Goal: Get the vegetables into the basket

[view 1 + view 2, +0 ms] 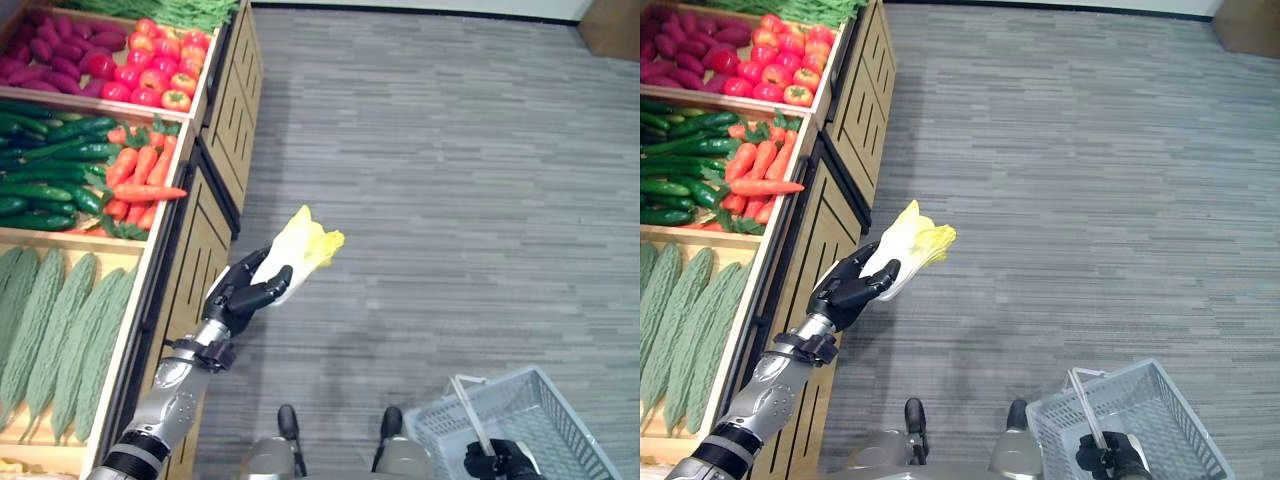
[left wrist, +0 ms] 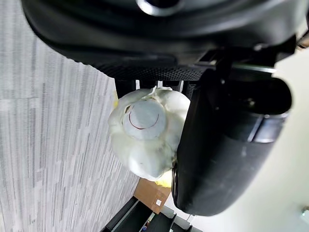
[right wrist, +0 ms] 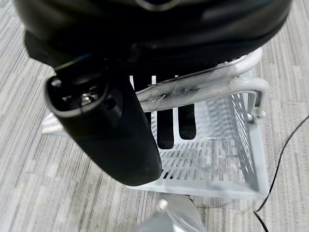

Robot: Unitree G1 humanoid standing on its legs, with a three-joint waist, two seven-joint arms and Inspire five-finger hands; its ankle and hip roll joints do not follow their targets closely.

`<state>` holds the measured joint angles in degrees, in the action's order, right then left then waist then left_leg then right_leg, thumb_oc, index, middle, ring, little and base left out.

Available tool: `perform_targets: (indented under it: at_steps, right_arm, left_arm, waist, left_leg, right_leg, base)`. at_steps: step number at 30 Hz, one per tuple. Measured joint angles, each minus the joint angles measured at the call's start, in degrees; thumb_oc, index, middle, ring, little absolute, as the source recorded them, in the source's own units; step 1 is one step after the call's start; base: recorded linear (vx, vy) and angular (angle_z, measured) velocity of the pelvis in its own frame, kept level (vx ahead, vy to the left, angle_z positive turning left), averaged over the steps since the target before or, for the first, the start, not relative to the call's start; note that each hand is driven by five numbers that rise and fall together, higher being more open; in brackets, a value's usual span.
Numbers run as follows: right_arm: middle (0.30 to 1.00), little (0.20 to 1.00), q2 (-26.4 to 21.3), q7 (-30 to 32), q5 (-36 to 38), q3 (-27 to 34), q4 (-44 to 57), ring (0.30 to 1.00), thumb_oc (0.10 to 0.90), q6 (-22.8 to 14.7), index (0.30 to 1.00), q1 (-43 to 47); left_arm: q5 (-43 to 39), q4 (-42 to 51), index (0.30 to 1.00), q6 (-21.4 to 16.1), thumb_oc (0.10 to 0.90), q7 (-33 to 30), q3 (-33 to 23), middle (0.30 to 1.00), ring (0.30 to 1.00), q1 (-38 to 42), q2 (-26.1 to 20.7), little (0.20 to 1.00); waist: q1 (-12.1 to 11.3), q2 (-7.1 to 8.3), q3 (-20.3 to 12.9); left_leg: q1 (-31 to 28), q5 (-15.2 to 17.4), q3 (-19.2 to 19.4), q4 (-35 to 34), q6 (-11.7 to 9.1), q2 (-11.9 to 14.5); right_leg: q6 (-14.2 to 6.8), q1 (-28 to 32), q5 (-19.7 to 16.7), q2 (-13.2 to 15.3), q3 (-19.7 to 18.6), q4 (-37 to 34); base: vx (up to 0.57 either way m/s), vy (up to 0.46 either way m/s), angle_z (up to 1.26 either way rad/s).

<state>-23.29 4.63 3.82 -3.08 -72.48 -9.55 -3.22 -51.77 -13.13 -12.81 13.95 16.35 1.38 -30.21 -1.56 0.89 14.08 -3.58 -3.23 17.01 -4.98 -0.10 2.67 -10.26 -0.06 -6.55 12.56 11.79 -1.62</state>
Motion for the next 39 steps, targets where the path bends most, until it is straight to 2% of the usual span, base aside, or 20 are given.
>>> perform_targets:
  at_steps: [5,10,11,15,17,20,23,32,34,36,39]
  right_arm:
    - [0.3,0.3,-2.23,0.48,-0.62,0.48,-0.18,0.3,0.4,0.37,0.3,0.21]
    - [0.3,0.3,-3.11,-0.43,-1.23,0.1,3.08,0.3,0.4,0.12,0.3,-1.46]
    - [0.3,0.3,-3.8,-0.59,-1.43,-0.15,5.05,0.3,0.4,0.17,0.3,-1.83]
    - [0.3,0.3,-8.44,-1.36,-4.26,-3.34,9.38,0.3,0.4,-0.1,0.3,-1.46]
    - [0.3,0.3,-14.69,-2.31,-7.63,-7.36,13.74,0.3,0.4,0.19,0.3,-0.7]
    - [0.3,0.3,-18.94,-2.34,-8.56,-7.52,18.93,0.3,0.4,0.11,0.3,0.78]
    - [0.3,0.3,-21.29,-2.71,-9.15,-7.45,25.53,0.3,0.4,-0.85,0.3,1.31]
    - [0.3,0.3,-22.99,-3.75,-9.72,-9.61,31.7,0.3,0.4,-1.43,0.3,5.53]
    - [0.3,0.3,-23.53,-3.94,-9.73,-11.29,32.18,0.3,0.4,-1.35,0.3,7.23]
    - [0.3,0.3,-24.86,-4.42,-9.75,-15.88,33.06,0.3,0.4,-1.36,0.3,13.0]
    - [0.3,0.3,-25.32,-4.51,-9.74,-17.81,33.6,0.3,0.4,-1.65,0.3,17.34]
  left_arm:
    - [0.07,0.41,0.3,0.0,0.4,0.36,0.12,0.3,0.3,-0.37,0.56,0.3]
    - [0.09,1.57,0.3,0.24,0.4,0.39,-0.04,0.3,0.3,-1.67,0.44,0.3]
    - [0.81,2.53,0.3,0.26,0.4,0.39,-0.02,0.3,0.3,-2.41,0.25,0.3]
    - [4.6,3.34,0.3,0.52,0.4,0.71,0.5,0.3,0.3,-2.49,-2.17,0.3]
    - [5.21,4.17,0.3,0.5,0.4,1.65,2.05,0.3,0.3,-2.09,-4.63,0.3]
    - [7.22,5.4,0.3,0.62,0.4,2.38,4.39,0.3,0.3,-1.36,-7.67,0.3]
    - [10.66,6.32,0.3,0.68,0.4,2.38,4.96,0.3,0.3,-0.82,-7.54,0.3]
    - [21.43,8.02,0.3,0.64,0.4,1.1,9.29,0.3,0.3,5.89,-9.16,0.3]
    - [22.72,8.29,0.3,0.63,0.4,0.87,11.95,0.3,0.3,9.4,-10.74,0.3]
    - [25.1,10.48,0.3,0.24,0.4,1.16,17.53,0.3,0.3,16.25,-13.53,0.3]
    - [29.03,12.25,0.3,-1.95,0.4,1.24,20.25,0.3,0.3,20.15,-13.08,0.3]
  waist:
    - [0.85,-1.04,-1.31]
    - [0.88,-0.85,-2.64]
    - [0.85,-1.21,-3.27]
    - [0.91,-2.03,-4.15]
    - [0.9,-2.44,-4.64]
    - [0.97,-2.48,-4.69]
    - [1.1,-2.39,-4.73]
    - [1.15,-2.35,-4.83]
    - [1.1,-2.35,-4.83]
    - [1.44,-2.35,-4.83]
    - [1.47,-2.36,-4.83]
  left_leg:
    - [-0.02,-0.41,0.61,-0.01,-1.66,1.62]
    - [0.07,-0.74,0.23,-0.03,-2.2,2.3]
    - [0.11,-0.94,-0.05,-0.02,-2.38,2.57]
    - [-0.1,-1.23,-0.48,-0.03,-2.42,2.69]
    - [-0.3,-1.32,-0.55,-0.03,-2.43,2.7]
    - [-0.5,-1.39,-0.15,-0.04,-2.49,2.87]
    - [-0.62,-1.45,0.09,-0.04,-2.61,3.17]
    - [-0.81,-1.53,0.19,-0.03,-2.61,3.07]
    - [-0.82,-1.53,0.19,-0.03,-2.61,3.02]
    - [-0.82,-1.53,0.22,-0.03,-2.61,2.96]
    - [-0.82,-1.53,0.26,-0.03,-2.61,2.94]
  right_leg:
    - [0.98,0.96,-1.69,-2.27,-0.62,-3.43]
    - [1.29,1.05,-1.83,-2.64,-0.29,-3.67]
    - [1.4,1.17,-1.87,-2.89,-0.06,-3.69]
    - [1.63,1.73,-2.04,-3.07,0.43,-3.68]
    - [1.7,1.99,-2.1,-3.32,0.39,-3.68]
    - [1.84,1.83,-2.21,-3.47,-0.17,-3.67]
    - [1.98,1.8,-2.31,-3.58,-0.45,-3.67]
    - [2.18,1.93,-2.53,-3.78,-0.62,-3.38]
    - [2.19,1.93,-2.53,-3.75,-0.62,-3.38]
    - [2.16,1.89,-2.55,-3.7,-0.68,-3.38]
    - [2.16,1.87,-2.55,-3.68,-0.69,-3.37]
  base:
    - [0.02,-0.158,-0.12]
    - [0.02,-0.131,0.03]
    - [0.02,-0.171,0.08]
    - [0.01,-0.088,0.07]
    - [0.01,-0.073,0.02]
    - [0.01,-0.023,-0.07]
    - [0.03,-0.023,-0.08]
    - [0.0,0.0,0.0]
    - [0.0,0.0,0.0]
    - [0.0,0.0,0.0]
    - [0.0,0.0,0.0]
